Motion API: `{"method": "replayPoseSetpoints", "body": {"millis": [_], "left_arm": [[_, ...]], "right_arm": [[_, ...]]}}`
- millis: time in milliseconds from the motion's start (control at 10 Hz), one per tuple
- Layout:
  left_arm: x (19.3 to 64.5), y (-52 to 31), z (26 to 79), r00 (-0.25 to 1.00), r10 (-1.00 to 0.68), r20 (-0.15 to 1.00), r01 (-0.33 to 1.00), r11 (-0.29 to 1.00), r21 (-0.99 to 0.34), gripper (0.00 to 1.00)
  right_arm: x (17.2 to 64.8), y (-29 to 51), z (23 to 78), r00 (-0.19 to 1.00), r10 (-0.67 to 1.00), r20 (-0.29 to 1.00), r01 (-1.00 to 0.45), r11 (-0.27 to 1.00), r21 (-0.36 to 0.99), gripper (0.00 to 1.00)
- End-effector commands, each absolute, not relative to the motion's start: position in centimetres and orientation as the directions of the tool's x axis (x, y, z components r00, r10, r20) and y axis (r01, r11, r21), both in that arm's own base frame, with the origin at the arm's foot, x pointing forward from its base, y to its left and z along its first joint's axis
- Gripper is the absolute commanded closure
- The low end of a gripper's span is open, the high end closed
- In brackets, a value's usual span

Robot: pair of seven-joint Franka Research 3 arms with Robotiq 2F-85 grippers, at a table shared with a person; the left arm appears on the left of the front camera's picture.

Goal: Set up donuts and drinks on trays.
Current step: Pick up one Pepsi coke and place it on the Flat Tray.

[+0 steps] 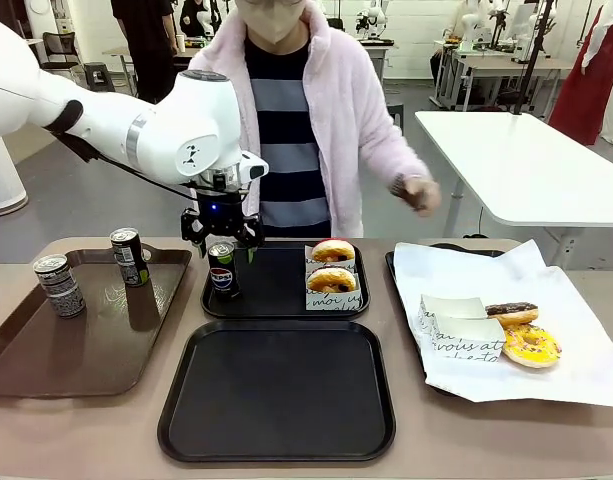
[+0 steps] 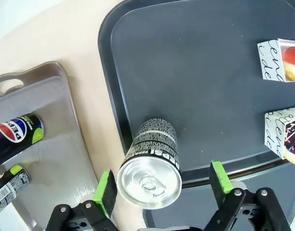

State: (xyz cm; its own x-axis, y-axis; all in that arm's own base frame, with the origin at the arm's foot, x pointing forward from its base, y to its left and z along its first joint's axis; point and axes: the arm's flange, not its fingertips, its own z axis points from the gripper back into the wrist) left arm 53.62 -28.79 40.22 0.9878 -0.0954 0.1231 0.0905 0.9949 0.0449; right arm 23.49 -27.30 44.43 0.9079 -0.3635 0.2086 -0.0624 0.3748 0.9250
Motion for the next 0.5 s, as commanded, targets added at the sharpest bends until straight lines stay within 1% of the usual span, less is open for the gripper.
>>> {"method": "replayPoseSetpoints", "body": {"millis": [0,100,300,400], "left_arm": [[52.7,-28.1,41.6,0.991,-0.047,0.124,0.039,0.997,0.066,0.00],[51.9,-27.6,42.7,0.991,-0.035,0.130,0.024,0.996,0.090,0.00],[48.7,-26.7,45.6,0.997,-0.019,0.079,0.016,0.999,0.041,0.00],[46.4,-26.2,47.0,0.997,-0.044,0.062,0.044,0.999,0.012,0.00]], "right_arm": [[23.5,-27.4,44.4,0.904,-0.362,0.226,-0.085,0.367,0.926,0.00],[23.5,-27.4,44.4,0.904,-0.362,0.226,-0.085,0.367,0.926,0.00],[23.5,-27.4,44.4,0.904,-0.362,0.226,-0.085,0.367,0.926,0.00],[23.5,-27.4,44.4,0.904,-0.362,0.226,-0.085,0.367,0.926,0.00]]}}
